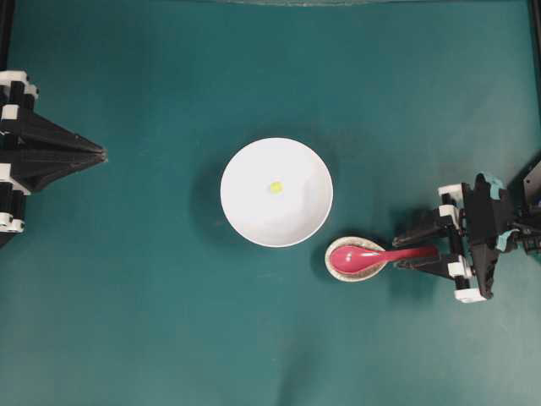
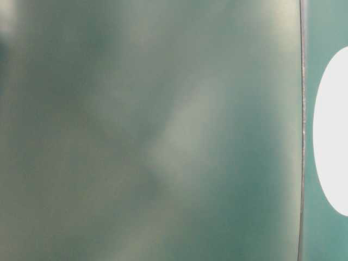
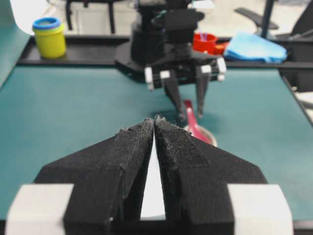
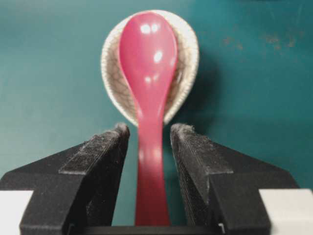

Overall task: Scoop the yellow hexagonal prism block from the bowl with a spoon using the right arm.
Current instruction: 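Close the right gripper on the pink spoon handle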

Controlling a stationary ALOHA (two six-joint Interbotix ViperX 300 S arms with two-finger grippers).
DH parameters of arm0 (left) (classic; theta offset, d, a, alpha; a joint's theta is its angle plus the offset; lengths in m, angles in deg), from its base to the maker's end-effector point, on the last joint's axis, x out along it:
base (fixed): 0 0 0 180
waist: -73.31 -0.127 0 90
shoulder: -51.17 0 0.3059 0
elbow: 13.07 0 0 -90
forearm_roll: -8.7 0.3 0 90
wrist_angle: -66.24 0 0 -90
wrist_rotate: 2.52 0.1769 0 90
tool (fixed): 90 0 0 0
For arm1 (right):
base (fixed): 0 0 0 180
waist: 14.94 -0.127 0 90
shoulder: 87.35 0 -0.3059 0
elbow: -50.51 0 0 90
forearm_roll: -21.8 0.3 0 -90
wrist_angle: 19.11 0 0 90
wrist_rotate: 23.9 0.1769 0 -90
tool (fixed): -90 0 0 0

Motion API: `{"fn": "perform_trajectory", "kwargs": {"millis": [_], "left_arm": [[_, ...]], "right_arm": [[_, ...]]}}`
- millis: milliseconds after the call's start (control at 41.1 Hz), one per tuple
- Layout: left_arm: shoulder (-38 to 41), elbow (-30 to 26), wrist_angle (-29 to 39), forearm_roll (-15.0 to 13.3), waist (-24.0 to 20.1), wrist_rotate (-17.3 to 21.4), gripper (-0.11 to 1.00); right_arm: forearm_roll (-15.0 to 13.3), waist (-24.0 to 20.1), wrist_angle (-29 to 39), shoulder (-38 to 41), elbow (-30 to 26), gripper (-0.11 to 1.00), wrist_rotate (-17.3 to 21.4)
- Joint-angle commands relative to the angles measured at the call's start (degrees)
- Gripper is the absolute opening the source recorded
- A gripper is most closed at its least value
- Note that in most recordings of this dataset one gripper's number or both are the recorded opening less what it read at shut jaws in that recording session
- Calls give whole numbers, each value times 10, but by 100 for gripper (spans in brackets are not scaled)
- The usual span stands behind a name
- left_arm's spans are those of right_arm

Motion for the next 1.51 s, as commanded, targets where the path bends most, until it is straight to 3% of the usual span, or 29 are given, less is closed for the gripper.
{"fn": "perform_trajectory", "kwargs": {"millis": [0, 1071, 1485], "left_arm": [[4, -16, -3, 1, 0, 1, 11], [4, -16, -3, 1, 0, -3, 11], [4, -15, -3, 1, 0, -3, 11]], "right_arm": [[6, -3, -4, -11, 0, 47, -1], [2, -14, -15, -6, 24, 47, -4], [-8, -14, -16, -4, 20, 41, -11]]}}
